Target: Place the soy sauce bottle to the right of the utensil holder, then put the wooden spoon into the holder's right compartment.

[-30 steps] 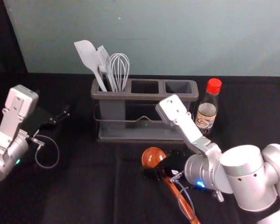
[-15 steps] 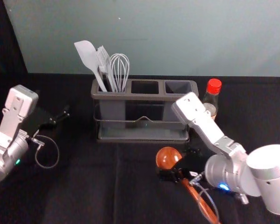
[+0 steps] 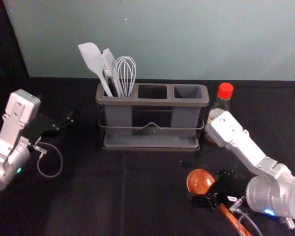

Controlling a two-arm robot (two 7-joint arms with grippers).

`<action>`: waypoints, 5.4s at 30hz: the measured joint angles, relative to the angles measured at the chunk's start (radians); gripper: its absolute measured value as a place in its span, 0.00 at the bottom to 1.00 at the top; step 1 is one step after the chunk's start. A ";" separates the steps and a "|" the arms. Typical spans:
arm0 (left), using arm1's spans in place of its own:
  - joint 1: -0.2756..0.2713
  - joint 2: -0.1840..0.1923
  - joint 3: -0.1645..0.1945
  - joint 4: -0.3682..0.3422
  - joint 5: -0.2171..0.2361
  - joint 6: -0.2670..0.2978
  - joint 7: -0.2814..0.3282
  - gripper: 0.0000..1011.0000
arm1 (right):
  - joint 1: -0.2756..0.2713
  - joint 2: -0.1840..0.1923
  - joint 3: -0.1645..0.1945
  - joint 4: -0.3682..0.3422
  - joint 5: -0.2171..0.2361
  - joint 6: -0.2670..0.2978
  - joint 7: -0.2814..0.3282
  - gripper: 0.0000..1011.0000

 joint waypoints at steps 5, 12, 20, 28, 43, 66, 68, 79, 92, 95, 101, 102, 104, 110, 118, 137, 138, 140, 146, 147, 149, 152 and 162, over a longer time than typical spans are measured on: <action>0.000 0.000 0.000 0.000 0.000 0.000 0.000 0.99 | -0.035 0.021 0.039 -0.016 0.034 -0.036 0.006 0.83; 0.000 0.000 0.000 0.000 0.000 0.000 0.000 0.99 | -0.102 0.013 0.108 -0.061 0.080 -0.135 -0.020 0.83; 0.000 0.000 0.000 0.000 0.000 0.000 0.000 0.99 | -0.201 -0.021 0.189 -0.104 0.122 -0.327 -0.091 0.83; 0.000 0.000 0.000 0.000 0.000 0.000 0.000 0.99 | -0.276 -0.063 0.255 -0.103 0.176 -0.571 -0.152 0.83; 0.000 0.000 0.000 0.000 0.000 0.000 0.000 0.99 | -0.270 -0.065 0.250 -0.083 0.192 -0.603 -0.166 0.83; 0.000 0.000 0.000 0.000 0.000 0.000 0.000 0.99 | -0.248 -0.061 0.263 -0.133 0.199 -0.625 -0.193 0.83; 0.000 0.000 0.000 0.000 0.000 0.000 0.000 0.99 | -0.240 -0.060 0.266 -0.146 0.202 -0.632 -0.198 0.83; 0.000 0.000 0.000 0.000 0.000 0.000 0.000 0.99 | -0.170 -0.049 0.267 -0.157 0.221 -0.824 -0.208 0.83; 0.000 0.000 0.000 0.000 0.000 0.000 0.000 0.99 | 0.001 -0.100 0.185 0.012 0.251 -1.034 -0.221 0.83; 0.000 0.000 0.000 0.000 0.000 0.000 0.000 0.99 | 0.044 -0.110 0.163 0.062 0.260 -1.071 -0.220 0.83; 0.000 0.000 0.000 0.000 0.000 0.000 0.000 0.99 | 0.126 -0.121 0.128 0.143 0.288 -1.097 -0.196 0.83; 0.000 0.000 0.000 0.000 0.000 0.000 0.000 0.99 | 0.150 -0.123 0.118 0.165 0.295 -1.099 -0.188 0.83; 0.000 0.000 0.000 0.000 0.000 0.000 0.000 0.99 | 0.184 -0.127 0.104 0.199 0.305 -1.100 -0.181 0.83; 0.000 0.000 0.000 0.000 0.000 0.000 0.000 0.99 | 0.256 -0.138 0.077 0.274 0.327 -1.099 -0.169 0.83; 0.000 0.000 0.000 0.000 0.000 0.000 0.000 0.99 | 0.348 -0.160 0.040 0.393 0.342 -1.111 -0.172 0.83; 0.000 0.000 0.000 0.000 0.000 0.000 0.000 0.99 | 0.472 -0.236 -0.006 0.626 0.338 -1.190 -0.205 0.83; 0.000 0.000 0.000 0.000 0.000 0.000 0.000 0.99 | 0.476 -0.240 -0.006 0.634 0.337 -1.194 -0.206 0.83; 0.000 0.000 0.000 0.000 0.000 0.000 0.000 0.99 | 0.483 -0.250 -0.008 0.654 0.334 -1.204 -0.208 0.83; 0.000 0.000 0.000 0.000 0.000 0.000 0.000 0.99 | 0.493 -0.270 -0.011 0.693 0.327 -1.224 -0.214 0.83; 0.000 0.000 0.000 0.000 0.000 0.000 0.000 0.99 | 0.494 -0.274 -0.011 0.701 0.325 -1.228 -0.215 0.83; 0.000 0.000 0.000 0.000 0.000 0.000 0.000 0.99 | 0.494 -0.278 -0.011 0.710 0.323 -1.232 -0.218 0.83; 0.000 0.000 0.000 0.000 0.000 0.000 0.000 0.99 | 0.490 -0.280 -0.011 0.714 0.321 -1.234 -0.219 0.83; 0.000 0.000 0.000 0.000 0.000 0.000 0.000 0.99 | 0.458 -0.278 -0.009 0.721 0.313 -1.242 -0.216 0.83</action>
